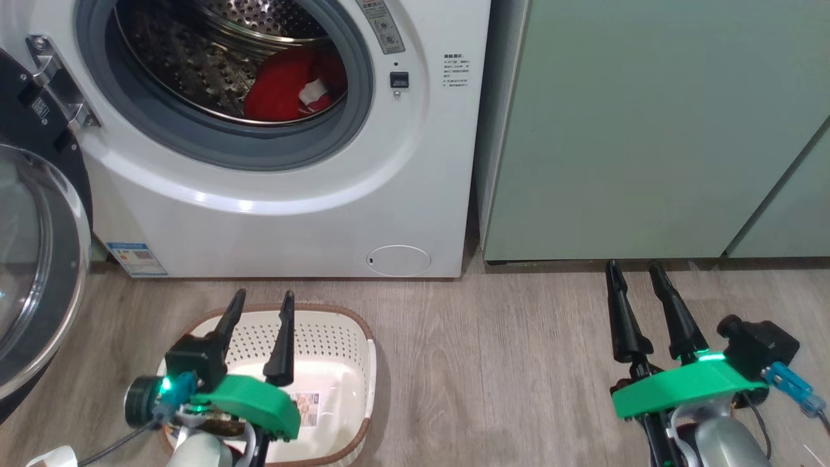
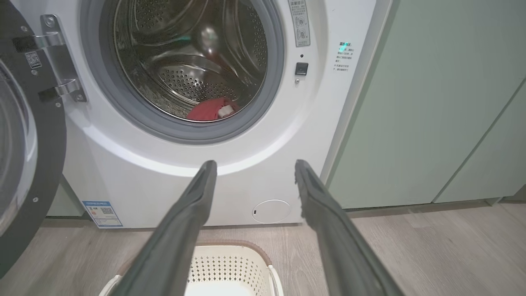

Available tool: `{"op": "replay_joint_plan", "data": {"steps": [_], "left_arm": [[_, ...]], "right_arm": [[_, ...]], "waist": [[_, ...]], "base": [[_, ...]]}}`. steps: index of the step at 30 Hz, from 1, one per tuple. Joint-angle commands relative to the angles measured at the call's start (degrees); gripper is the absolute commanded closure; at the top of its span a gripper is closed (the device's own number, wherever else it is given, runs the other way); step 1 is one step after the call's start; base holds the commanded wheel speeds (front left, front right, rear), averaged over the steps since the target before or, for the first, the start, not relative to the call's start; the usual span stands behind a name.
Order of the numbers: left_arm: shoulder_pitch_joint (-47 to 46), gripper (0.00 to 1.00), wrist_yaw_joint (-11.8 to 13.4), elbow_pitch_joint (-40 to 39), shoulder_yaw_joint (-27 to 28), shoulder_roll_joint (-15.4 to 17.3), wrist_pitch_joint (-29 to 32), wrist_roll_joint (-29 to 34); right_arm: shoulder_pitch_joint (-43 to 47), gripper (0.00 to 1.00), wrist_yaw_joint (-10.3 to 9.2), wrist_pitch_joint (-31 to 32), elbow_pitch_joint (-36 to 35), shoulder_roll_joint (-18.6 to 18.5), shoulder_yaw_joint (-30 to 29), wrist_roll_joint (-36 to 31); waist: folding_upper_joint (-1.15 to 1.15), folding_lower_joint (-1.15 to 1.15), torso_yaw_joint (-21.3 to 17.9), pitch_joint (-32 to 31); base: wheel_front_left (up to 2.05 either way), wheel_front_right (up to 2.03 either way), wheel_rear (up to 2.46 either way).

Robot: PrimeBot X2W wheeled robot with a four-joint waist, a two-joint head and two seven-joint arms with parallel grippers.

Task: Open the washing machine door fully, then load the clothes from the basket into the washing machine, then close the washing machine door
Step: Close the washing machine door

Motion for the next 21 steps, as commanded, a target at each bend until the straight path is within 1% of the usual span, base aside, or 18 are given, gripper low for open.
{"op": "replay_joint_plan", "data": {"steps": [1,6,10,21], "left_arm": [[-2.14,0.0,0.35,-1.8,1.88,0.04,-0.55,-0.24],[-2.39,0.0,0.15,-1.67,2.11,0.04,-0.55,-0.67],[-2.52,0.0,0.14,-1.74,2.18,0.04,-0.55,-0.67],[-2.53,0.0,0.35,-1.53,2.28,0.04,-0.55,-0.75]], "right_arm": [[-2.83,0.0,0.0,-0.37,-1.73,-0.16,1.53,-0.27],[-2.73,0.0,0.0,-0.37,-1.69,-0.16,1.28,-0.29],[-2.79,0.0,0.0,-0.37,-1.64,-0.16,1.02,-0.3],[-2.76,0.0,0.0,-0.37,-1.43,-0.16,1.22,-0.31]], "waist": [[0.0,0.0,0.0,0.03],[0.0,0.0,0.1,0.19],[0.0,0.0,0.27,0.3],[0.0,0.0,1.05,-0.1]], "base": [[0.0,0.0,0.0],[-0.75,0.75,0.0],[-1.36,1.36,0.0],[-2.05,2.05,0.0]]}}
